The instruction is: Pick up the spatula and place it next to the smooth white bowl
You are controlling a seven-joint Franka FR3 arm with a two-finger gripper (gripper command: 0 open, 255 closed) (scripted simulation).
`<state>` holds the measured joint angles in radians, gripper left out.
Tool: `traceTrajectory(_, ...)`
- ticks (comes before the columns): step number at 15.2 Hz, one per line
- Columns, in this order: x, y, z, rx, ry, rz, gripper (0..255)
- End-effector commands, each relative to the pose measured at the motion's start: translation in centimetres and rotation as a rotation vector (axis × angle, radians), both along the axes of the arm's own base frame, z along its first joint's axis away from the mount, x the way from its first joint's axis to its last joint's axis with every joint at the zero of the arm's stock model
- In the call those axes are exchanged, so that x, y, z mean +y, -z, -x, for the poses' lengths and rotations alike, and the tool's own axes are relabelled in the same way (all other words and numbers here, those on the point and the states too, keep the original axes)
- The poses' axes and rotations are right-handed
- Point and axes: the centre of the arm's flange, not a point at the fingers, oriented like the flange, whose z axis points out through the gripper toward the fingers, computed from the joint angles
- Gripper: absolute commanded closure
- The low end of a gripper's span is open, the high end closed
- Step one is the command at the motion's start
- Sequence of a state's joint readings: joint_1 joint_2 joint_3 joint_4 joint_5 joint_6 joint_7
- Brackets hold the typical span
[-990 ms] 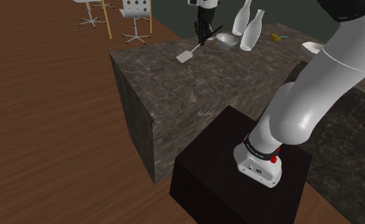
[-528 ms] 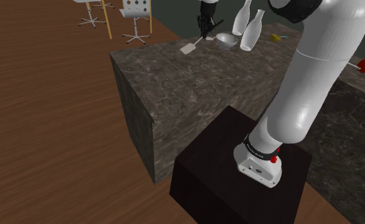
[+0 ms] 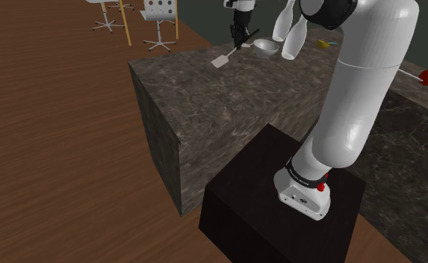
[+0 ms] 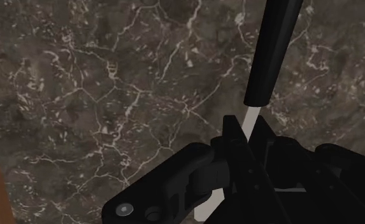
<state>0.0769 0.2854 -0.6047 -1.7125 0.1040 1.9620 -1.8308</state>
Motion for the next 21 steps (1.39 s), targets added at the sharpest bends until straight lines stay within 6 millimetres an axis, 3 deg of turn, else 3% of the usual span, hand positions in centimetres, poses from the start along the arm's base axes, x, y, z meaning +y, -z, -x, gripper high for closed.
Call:
traceTrajectory(1, 0.0, 1.0, -0.1, -0.001, 0.0, 0.0, 255)
traceTrajectory(17, 0.0, 9.7, -0.1, -0.001, 0.0, 0.0, 255)
traceTrajectory(21, 0.0, 9.7, -0.1, -0.001, 0.0, 0.0, 255)
